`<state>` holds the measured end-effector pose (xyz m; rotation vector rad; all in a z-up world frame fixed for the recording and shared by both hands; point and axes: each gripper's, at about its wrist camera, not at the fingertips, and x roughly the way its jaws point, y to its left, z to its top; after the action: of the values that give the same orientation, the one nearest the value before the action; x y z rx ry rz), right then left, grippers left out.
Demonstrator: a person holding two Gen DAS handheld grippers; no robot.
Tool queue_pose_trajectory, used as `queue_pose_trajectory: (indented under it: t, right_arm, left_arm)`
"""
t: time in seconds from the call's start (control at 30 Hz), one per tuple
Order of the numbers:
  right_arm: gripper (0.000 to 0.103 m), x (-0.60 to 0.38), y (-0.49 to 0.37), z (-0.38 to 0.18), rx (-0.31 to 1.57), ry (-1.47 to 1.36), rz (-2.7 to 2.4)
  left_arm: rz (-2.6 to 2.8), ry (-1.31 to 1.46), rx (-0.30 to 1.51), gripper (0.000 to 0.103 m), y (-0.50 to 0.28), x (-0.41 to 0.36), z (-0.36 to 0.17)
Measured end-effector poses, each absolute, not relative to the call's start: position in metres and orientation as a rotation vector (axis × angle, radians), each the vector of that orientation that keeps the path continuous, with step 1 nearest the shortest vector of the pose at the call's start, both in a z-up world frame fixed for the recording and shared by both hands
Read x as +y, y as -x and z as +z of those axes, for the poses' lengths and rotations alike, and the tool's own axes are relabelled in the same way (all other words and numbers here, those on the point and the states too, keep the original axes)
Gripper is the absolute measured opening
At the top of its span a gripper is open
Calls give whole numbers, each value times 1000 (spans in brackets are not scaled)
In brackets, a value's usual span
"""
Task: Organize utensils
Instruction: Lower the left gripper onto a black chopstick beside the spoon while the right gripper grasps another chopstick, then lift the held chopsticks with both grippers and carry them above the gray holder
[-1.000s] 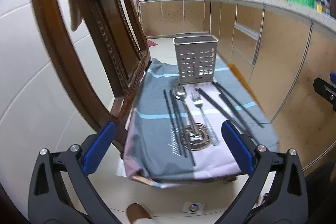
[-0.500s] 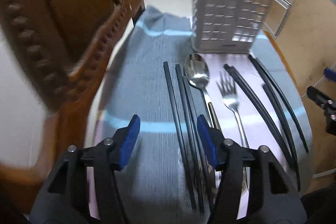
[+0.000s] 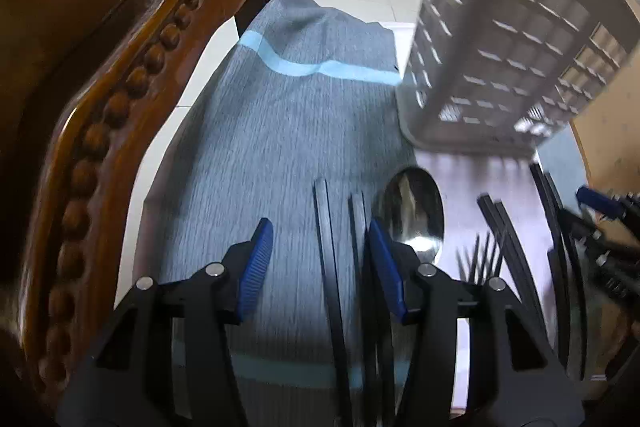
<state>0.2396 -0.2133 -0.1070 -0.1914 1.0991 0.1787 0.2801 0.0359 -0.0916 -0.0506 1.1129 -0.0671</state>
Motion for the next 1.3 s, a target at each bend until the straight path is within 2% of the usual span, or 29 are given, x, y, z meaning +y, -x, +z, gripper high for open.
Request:
queue_pose_trajectory:
  t: [0.17,0.33,0.4,0.47,0.5,0.53,0.73,0.93,1.07,1.3]
  right_arm:
    - [50,-196,-252,-111,1101,245,191]
    - [44,-179,-260,-111,1103,275,177]
    - [37,-172,-265,-111,1113,271,181]
    - [18,-164,-271,-110,1127,250,202]
    - [13,-162,-272,-109,1133,239,213]
    - [8,-159,-274,-108,1136,226,222]
    - [7,-160,-272,-96,1119,117,235]
    - [7,-170,-239,-32,947,17,248]
    - [7,-184,-186,8,851,2,247]
    - [7,-214,-101,52,735,-52,227]
  left_arm:
    - [-62,47,1141,47,-290,37,-95]
    - [-49,21,1146,45,-304,34,-97]
    - [-48,9,1144,40,-308,32,-97]
    - [-54,11,1137,24,-315,30,-97]
    - [-64,14,1129,17,-317,30,-97]
    - [-64,22,1124,15,-316,31,-97]
    - [-109,98,1111,14,-305,41,-91]
    - [-175,108,983,14,-265,37,-36]
    - [-221,65,902,14,-216,32,4]
    - [-246,28,798,14,-159,36,37]
